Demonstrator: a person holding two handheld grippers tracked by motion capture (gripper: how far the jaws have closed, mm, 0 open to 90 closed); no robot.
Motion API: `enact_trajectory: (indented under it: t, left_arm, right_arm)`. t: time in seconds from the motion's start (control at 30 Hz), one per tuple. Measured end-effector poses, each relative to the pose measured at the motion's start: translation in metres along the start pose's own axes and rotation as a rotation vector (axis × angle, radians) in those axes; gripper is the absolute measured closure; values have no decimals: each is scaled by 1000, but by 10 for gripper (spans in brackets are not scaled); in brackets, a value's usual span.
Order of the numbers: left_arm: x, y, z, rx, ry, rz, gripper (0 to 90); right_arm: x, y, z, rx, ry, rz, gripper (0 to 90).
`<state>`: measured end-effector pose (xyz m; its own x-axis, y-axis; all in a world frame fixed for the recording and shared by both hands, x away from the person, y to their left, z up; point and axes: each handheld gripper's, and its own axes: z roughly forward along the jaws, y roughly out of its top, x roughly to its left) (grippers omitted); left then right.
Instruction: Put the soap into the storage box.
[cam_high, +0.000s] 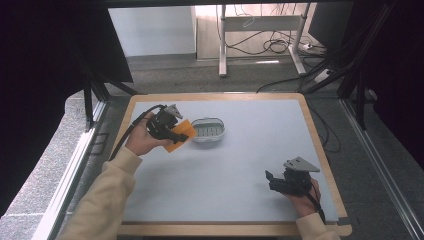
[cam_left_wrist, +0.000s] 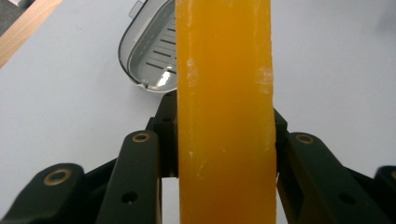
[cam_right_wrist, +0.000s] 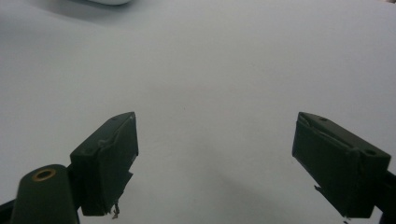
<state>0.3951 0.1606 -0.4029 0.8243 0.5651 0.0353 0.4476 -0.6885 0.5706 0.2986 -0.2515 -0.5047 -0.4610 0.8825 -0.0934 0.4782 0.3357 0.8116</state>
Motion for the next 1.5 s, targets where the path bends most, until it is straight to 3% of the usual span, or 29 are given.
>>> enact_trajectory:
  t: [0.27,0.4,0.53,1.33,1.5]
  left_arm:
    - [-1,10,-1,2,7,22,623]
    - [-7,15,-3,1,31,28,624]
    - [-11,22,-2,1,21,52,623]
    - [8,44,26,25,-2,152,623]
    - [11,48,32,50,-14,168,623]
  right_arm:
    - [0,0,0,1,0,3,150]
    - [-1,0,0,3,-3,5,151]
    - [-1,0,0,5,-3,12,151]
    - [-2,0,1,7,-3,13,151]
    - [-2,0,1,9,-3,11,151]
